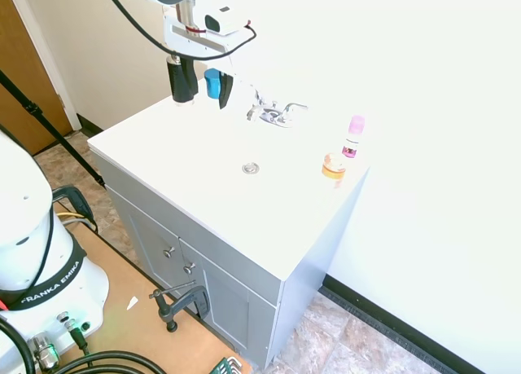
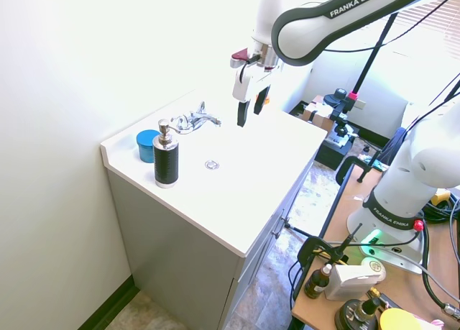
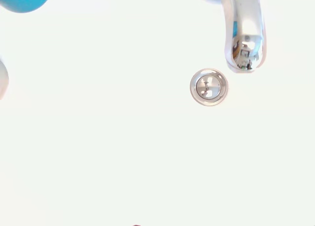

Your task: Turn on the cold water

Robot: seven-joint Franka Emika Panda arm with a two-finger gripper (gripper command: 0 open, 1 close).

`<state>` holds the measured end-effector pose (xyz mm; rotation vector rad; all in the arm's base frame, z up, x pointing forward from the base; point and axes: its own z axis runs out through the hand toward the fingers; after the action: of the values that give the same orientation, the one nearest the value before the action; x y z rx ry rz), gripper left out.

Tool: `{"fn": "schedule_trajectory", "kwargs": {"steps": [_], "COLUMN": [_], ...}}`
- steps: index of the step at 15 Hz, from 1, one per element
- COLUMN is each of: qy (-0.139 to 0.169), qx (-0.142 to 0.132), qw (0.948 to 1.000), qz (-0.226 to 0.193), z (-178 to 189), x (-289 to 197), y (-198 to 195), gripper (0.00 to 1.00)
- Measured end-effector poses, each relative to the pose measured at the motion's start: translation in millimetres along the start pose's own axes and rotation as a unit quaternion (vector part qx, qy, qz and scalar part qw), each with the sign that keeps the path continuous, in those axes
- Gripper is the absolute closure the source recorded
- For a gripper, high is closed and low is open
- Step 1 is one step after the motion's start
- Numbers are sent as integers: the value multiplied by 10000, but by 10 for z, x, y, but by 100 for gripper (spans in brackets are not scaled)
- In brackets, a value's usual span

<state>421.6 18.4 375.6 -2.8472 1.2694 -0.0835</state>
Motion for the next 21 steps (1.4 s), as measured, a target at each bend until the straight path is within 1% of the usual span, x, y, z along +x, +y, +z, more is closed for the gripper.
{"fn": "schedule_trajectory", "kwargs": {"steps": [3, 4, 6, 8, 10, 11, 13, 15, 17, 21], "qy": [16, 99, 409, 752, 1193, 1363, 1594, 1672, 1726, 1778], "qx": [-29, -36, 20, 92, 98, 63, 30, 22, -21, -190], "qw": [10000, 9998, 9977, 9931, 9858, 9822, 9760, 9732, 9719, 9711], "qz": [66, 194, 533, 891, 1177, 1289, 1486, 1579, 1598, 1582], "z": [22, 40, 68, 112, 179, 221, 276, 357, 473, 693], "x": [2, 31, 236, 589, 1002, 1185, 1564, 1850, 2028, 2158], "y": [-6, -19, -85, -189, -317, -374, -482, -590, -697, -824], "gripper": [0, 0, 0, 0, 0, 0, 0, 0, 0, 0]}}
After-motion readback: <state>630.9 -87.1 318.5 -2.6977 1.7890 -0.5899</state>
